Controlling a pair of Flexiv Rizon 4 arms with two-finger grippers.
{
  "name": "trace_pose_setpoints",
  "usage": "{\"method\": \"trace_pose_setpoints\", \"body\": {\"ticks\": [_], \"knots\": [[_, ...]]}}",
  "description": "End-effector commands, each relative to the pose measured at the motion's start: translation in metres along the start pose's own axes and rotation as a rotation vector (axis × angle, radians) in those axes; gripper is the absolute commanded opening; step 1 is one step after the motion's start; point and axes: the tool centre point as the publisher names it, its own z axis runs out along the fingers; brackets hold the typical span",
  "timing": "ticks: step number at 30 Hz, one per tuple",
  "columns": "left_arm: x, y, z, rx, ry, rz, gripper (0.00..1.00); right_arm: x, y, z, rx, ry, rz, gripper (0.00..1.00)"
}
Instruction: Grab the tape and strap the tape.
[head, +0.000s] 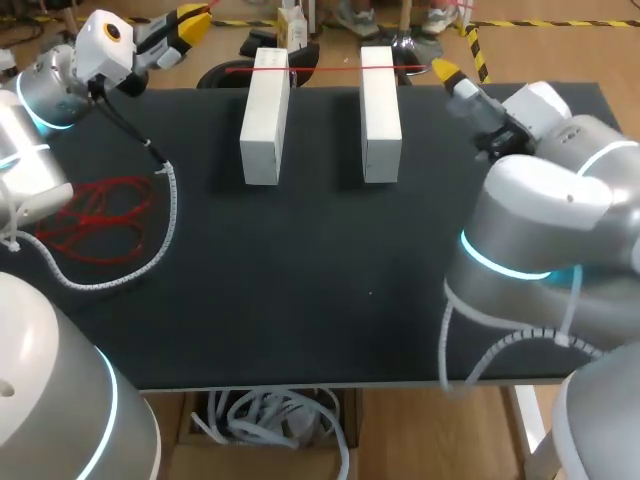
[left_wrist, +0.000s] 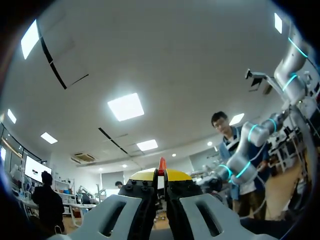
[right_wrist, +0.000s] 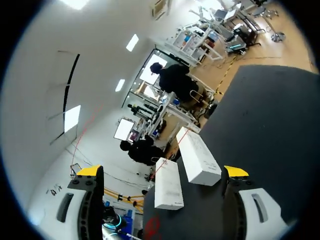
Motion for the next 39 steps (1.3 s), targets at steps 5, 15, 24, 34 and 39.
{"method": "trace_pose_setpoints", "body": {"ticks": [5, 15, 24, 34, 39], "knots": [[-0.001, 0.001, -0.001, 0.003, 0.003, 0.001, 0.0, 0.001, -0.034, -0.004, -0.195, 0.04, 0.112, 1.0], [-0.001, 0.001, -0.001, 0.003, 0.003, 0.001, 0.0, -0.003, -0.04, -0.003, -0.196, 0.049, 0.081, 1.0], [-0.001, 0.001, -0.001, 0.003, 0.003, 0.001, 0.0, -0.003, -0.04, -0.003, -0.196, 0.049, 0.081, 1.0], [-0.001, 0.001, -0.001, 0.003, 0.003, 0.001, 0.0, -0.014, -0.045, -0.001, -0.312, -0.058, 0.595, 1.0], [-0.001, 0.001, -0.001, 0.003, 0.003, 0.001, 0.0, -0.005, -0.048, -0.005, -0.346, -0.044, 0.783, 1.0]]}}
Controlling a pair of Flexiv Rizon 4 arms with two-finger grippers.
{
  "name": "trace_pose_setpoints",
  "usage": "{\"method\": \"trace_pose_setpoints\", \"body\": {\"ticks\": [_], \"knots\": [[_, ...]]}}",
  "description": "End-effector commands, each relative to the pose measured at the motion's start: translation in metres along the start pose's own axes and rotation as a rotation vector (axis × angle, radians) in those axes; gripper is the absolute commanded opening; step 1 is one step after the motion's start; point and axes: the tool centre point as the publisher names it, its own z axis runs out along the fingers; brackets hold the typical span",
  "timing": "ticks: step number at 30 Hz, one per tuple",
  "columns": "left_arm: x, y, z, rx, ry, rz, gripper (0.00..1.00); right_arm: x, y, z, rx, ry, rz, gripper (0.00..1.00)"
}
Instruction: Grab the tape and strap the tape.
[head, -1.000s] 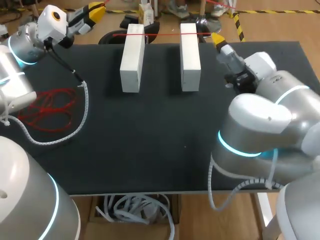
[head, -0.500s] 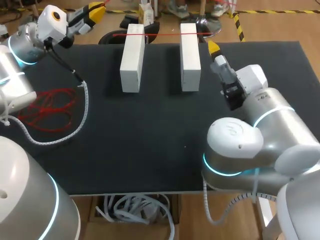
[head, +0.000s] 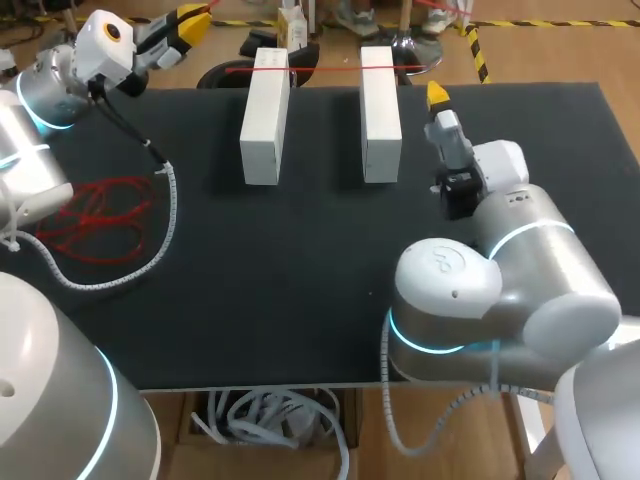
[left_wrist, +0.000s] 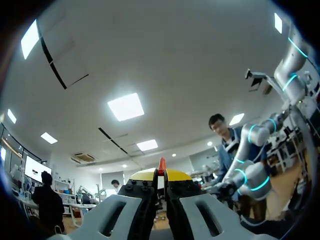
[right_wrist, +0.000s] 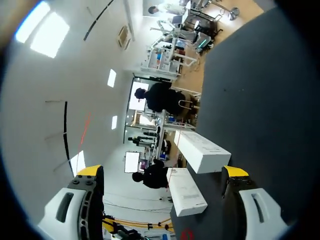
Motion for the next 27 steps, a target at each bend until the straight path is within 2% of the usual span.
{"method": "trace_pose_setpoints", "body": {"ticks": [1, 4, 10, 13, 19, 23, 27], "knots": [[-0.001, 0.001, -0.001, 0.003, 0.003, 0.001, 0.0, 0.013, -0.013, -0.003, -0.153, -0.068, 0.421, 1.0], [-0.001, 0.001, -0.001, 0.003, 0.003, 0.001, 0.0, 0.03, -0.01, -0.001, -0.17, -0.042, 0.474, 1.0], [-0.001, 0.001, -0.001, 0.003, 0.003, 0.001, 0.0, 0.061, -0.008, 0.013, -0.19, -0.006, 0.497, 1.0], [-0.001, 0.001, -0.001, 0.003, 0.003, 0.001, 0.0, 0.076, -0.008, 0.019, -0.193, 0.004, 0.492, 1.0], [-0.001, 0.001, -0.001, 0.003, 0.003, 0.001, 0.0, 0.103, -0.005, 0.03, -0.181, 0.034, 0.363, 1.0], [-0.001, 0.001, -0.001, 0.003, 0.003, 0.001, 0.0, 0.115, 0.001, 0.037, -0.177, 0.037, 0.348, 1.0], [-0.001, 0.001, -0.001, 0.003, 0.003, 0.001, 0.0, 0.124, 0.008, 0.047, -0.16, 0.051, 0.388, 1.0]]}}
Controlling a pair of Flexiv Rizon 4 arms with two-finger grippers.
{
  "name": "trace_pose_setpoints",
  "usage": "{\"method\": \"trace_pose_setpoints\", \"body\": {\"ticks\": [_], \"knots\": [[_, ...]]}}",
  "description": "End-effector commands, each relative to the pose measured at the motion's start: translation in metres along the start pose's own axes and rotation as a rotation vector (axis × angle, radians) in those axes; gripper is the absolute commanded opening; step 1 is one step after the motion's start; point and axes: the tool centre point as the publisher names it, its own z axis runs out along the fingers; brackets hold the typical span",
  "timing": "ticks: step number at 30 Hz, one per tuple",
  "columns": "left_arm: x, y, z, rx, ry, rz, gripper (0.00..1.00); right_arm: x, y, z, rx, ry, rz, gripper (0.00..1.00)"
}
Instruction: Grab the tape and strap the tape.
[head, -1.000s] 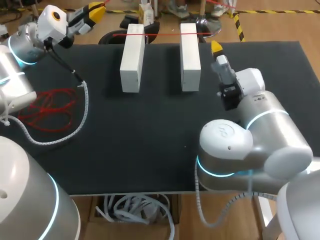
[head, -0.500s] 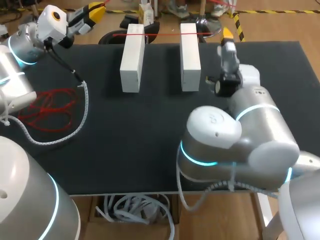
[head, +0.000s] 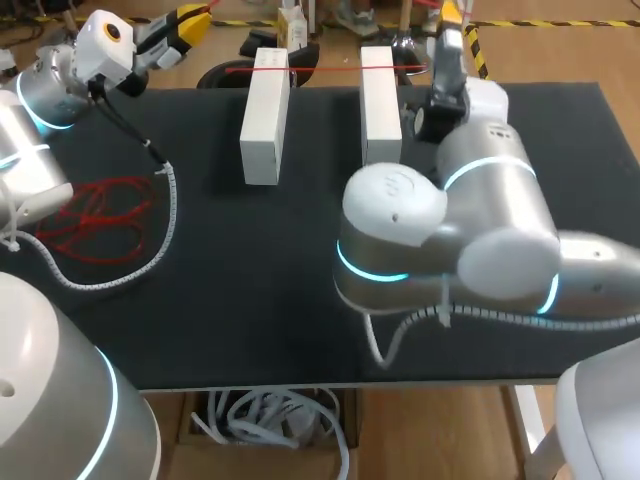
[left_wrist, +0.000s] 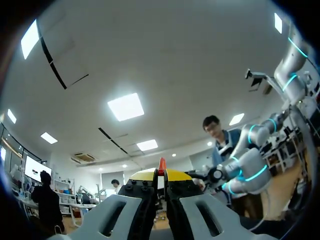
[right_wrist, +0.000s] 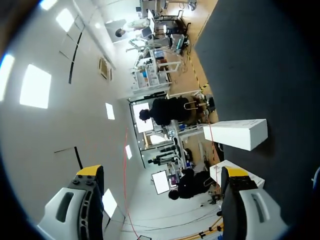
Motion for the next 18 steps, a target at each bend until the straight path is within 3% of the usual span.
{"method": "trace_pose_setpoints", "body": {"ticks": [1, 7, 10, 12, 15, 18], "knots": [[-0.001, 0.001, -0.001, 0.003, 0.003, 0.001, 0.0, 0.015, -0.003, 0.013, -0.027, -0.018, 0.011, 1.0], [-0.001, 0.001, -0.001, 0.003, 0.003, 0.001, 0.0, 0.023, -0.007, 0.017, 0.011, 0.0, 0.048, 1.0], [-0.001, 0.001, -0.001, 0.003, 0.003, 0.001, 0.0, 0.024, -0.008, 0.018, 0.017, 0.004, 0.071, 0.91], [-0.001, 0.001, -0.001, 0.003, 0.003, 0.001, 0.0, 0.026, -0.007, 0.017, 0.014, 0.007, 0.084, 0.71], [-0.001, 0.001, -0.001, 0.003, 0.003, 0.001, 0.0, 0.029, -0.008, 0.014, 0.014, 0.024, 0.077, 0.54], [-0.001, 0.001, -0.001, 0.003, 0.003, 0.001, 0.0, 0.034, -0.008, 0.011, 0.016, 0.047, 0.06, 0.55]]}}
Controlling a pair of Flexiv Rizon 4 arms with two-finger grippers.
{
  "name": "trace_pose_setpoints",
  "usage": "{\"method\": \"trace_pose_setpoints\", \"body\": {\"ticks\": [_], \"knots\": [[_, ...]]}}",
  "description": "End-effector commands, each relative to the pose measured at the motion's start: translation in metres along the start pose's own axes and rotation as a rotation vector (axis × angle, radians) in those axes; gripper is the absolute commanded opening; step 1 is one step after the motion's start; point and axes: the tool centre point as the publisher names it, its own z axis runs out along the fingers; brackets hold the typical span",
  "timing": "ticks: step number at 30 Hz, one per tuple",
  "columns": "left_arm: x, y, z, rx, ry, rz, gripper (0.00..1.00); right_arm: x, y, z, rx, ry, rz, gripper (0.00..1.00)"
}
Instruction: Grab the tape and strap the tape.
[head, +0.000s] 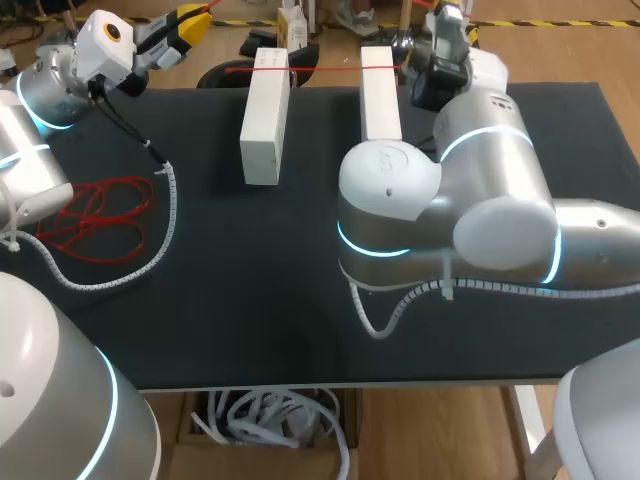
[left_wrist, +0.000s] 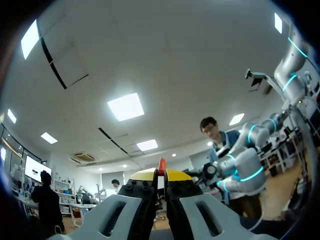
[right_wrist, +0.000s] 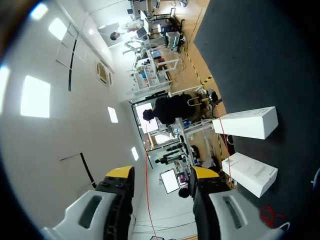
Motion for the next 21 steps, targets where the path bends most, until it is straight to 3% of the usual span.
{"method": "trace_pose_setpoints", "body": {"ticks": [1, 21], "knots": [[-0.001, 0.001, -0.001, 0.003, 0.003, 0.001, 0.0, 0.005, 0.001, -0.003, 0.001, 0.008, -0.011, 0.53], [-0.001, 0.001, -0.001, 0.003, 0.003, 0.001, 0.0, 0.031, -0.01, 0.004, 0.007, 0.081, -0.015, 0.47]]}}
